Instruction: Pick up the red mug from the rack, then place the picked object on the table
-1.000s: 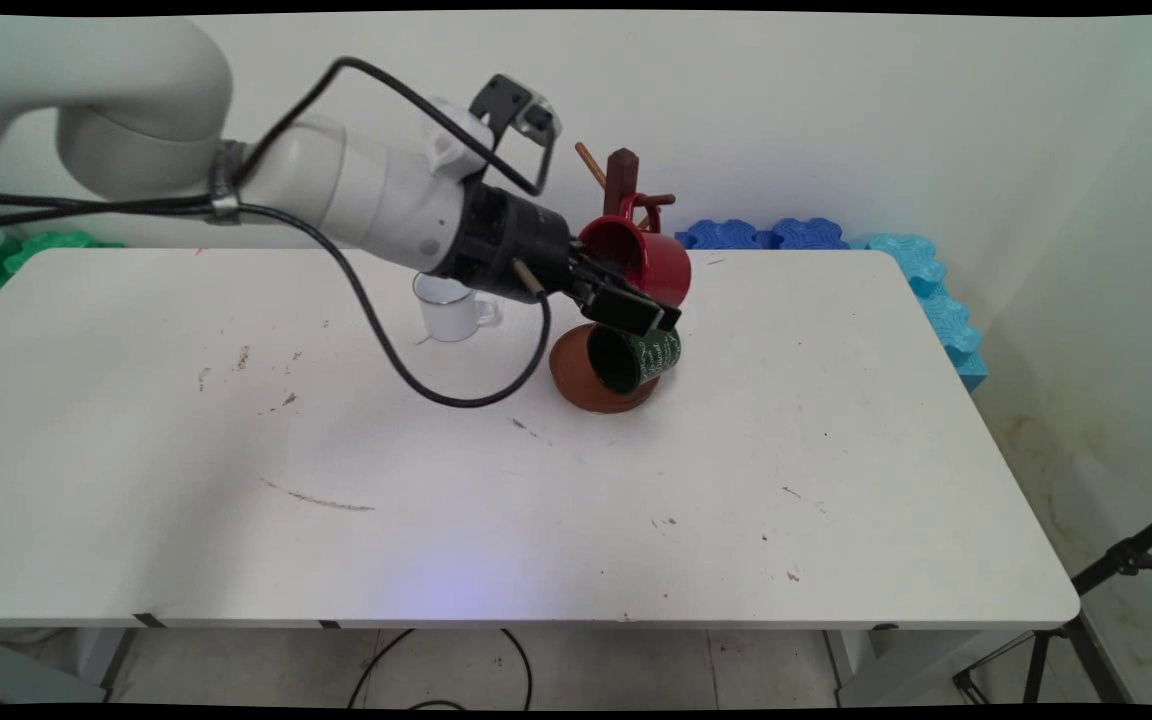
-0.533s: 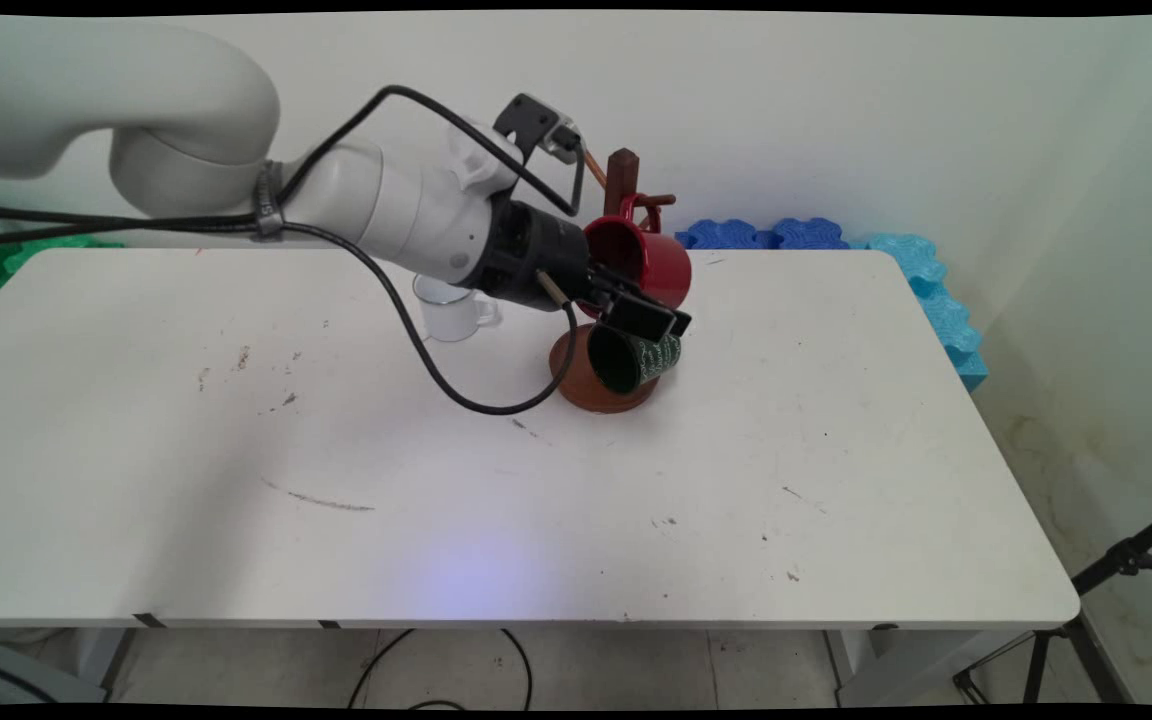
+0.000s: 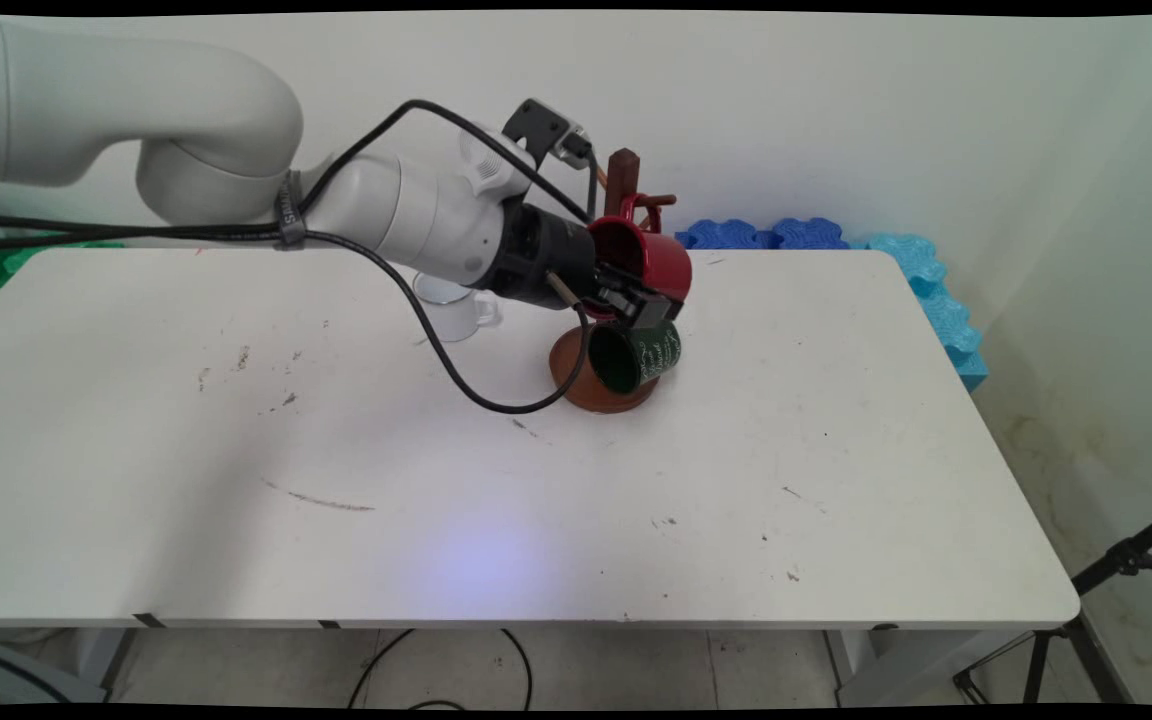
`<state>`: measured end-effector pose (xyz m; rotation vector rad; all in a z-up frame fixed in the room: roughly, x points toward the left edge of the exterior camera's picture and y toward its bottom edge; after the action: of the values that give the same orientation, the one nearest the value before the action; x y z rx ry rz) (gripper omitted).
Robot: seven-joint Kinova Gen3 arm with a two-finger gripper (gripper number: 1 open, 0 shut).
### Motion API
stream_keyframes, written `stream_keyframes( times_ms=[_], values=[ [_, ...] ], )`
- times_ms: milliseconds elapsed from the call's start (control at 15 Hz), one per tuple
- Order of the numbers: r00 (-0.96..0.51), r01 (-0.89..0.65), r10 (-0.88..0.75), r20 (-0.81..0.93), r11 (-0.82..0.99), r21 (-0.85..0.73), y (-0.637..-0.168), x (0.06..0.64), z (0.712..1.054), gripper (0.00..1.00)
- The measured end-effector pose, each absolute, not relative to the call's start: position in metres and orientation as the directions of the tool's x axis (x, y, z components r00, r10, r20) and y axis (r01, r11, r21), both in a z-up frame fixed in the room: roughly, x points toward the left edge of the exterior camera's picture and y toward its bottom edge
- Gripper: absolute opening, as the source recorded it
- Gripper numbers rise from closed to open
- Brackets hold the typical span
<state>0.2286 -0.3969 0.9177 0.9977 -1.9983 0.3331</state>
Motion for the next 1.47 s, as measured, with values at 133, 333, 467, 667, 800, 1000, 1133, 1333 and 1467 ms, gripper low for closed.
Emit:
stream_keyframes(
  times_ms=[133,333,467,667,800,1000,1133,1333,1467],
  values=[
    [-0.316,-0.754,-0.525,0.79,0.645,0.127,-0.396,0.229,0.918,0.0],
    [-0.313,-0.751,-0.525,0.792,0.647,0.133,-0.393,0.229,0.923,0.0],
    [-0.305,-0.745,-0.521,0.797,0.652,0.141,-0.389,0.229,0.93,0.0],
    [-0.292,-0.731,-0.511,0.809,0.664,0.156,-0.383,0.227,0.943,0.0],
    [-0.278,-0.72,-0.506,0.817,0.673,0.172,-0.378,0.227,0.954,0.0],
    [-0.251,-0.7,-0.51,0.823,0.683,0.209,-0.369,0.229,0.972,0.0],
    [-0.243,-0.686,-0.514,0.823,0.691,0.229,-0.363,0.23,0.98,0.0],
    [-0.238,-0.655,-0.531,0.813,0.706,0.269,-0.35,0.238,0.995,0.0],
    [-0.246,-0.639,-0.538,0.806,0.716,0.283,-0.344,0.244,1.001,0.0]
  ],
)
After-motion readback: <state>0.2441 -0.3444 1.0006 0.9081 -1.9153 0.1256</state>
